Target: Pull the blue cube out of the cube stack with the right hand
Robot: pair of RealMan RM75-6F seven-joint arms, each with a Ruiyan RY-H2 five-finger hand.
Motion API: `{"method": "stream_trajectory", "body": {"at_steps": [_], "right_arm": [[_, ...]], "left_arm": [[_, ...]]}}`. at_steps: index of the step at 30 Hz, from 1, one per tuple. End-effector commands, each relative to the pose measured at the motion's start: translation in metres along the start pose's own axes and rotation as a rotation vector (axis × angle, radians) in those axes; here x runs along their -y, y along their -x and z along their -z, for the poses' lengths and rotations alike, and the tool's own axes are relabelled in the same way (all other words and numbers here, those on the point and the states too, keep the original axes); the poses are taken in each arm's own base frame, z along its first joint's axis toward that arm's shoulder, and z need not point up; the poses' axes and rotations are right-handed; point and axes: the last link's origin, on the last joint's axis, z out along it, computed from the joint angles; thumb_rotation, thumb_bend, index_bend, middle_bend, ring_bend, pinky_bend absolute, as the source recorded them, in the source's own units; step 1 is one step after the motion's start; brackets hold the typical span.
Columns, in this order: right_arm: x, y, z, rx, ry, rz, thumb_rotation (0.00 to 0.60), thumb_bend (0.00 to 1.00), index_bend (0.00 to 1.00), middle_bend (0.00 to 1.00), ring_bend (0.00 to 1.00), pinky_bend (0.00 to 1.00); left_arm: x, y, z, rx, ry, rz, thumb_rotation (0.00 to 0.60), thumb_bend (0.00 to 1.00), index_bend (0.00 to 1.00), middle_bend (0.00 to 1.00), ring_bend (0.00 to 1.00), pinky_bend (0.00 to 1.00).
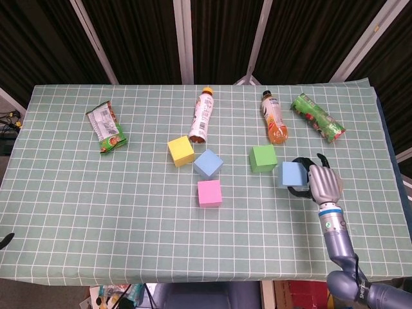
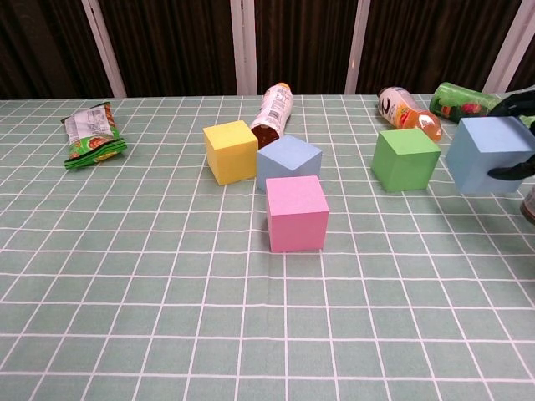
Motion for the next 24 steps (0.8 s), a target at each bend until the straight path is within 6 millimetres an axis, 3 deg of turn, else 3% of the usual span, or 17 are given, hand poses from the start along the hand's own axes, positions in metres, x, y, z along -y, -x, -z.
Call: {"method": "stream_trajectory", "body": {"at_steps": [1, 9, 17, 20, 24], "right_arm": [[-0.014, 0.003, 0.018, 0.029, -0.003, -0.024, 0.6, 0.23, 0.51, 0.44, 0.6, 0.09], [-0.006, 0.018, 0.052, 0.067, -0.104, -0.067, 0.6, 0.23, 0.51, 0.44, 0.6, 0.09], [0.005, 0.028, 0.06, 0.1, -0.149, -0.075, 0.6, 0.23, 0.51, 0.44, 0.58, 0.09], [0.001, 0.031, 0.058, 0.117, -0.139, -0.03, 0.6, 0.23, 0.46, 0.37, 0.47, 0.05], [-0.005, 0.035, 0.058, 0.21, -0.124, 0.035, 0.6, 0.22, 0.19, 0.1, 0.19, 0.0]], "left_arm": [[-0.001, 0.0, 0.0, 0.0, 0.002, 0.0, 0.6, 0.15, 0.18, 0.02, 0.0, 0.0], [-0.001, 0.0, 0.001, 0.001, 0.0, -0.001, 0.6, 0.15, 0.18, 0.02, 0.0, 0.0], [0.001, -0.001, 0.0, -0.001, -0.003, 0.004, 0.6, 0.15, 0.18, 0.02, 0.0, 0.0], [0.001, -0.001, 0.0, -0.003, -0.002, 0.007, 0.6, 0.15, 0.18, 0.02, 0.0, 0.0], [0.003, -0.002, 0.0, -0.008, -0.007, 0.007, 0.6, 0.15, 0.18, 0.02, 0.0, 0.0]]}}
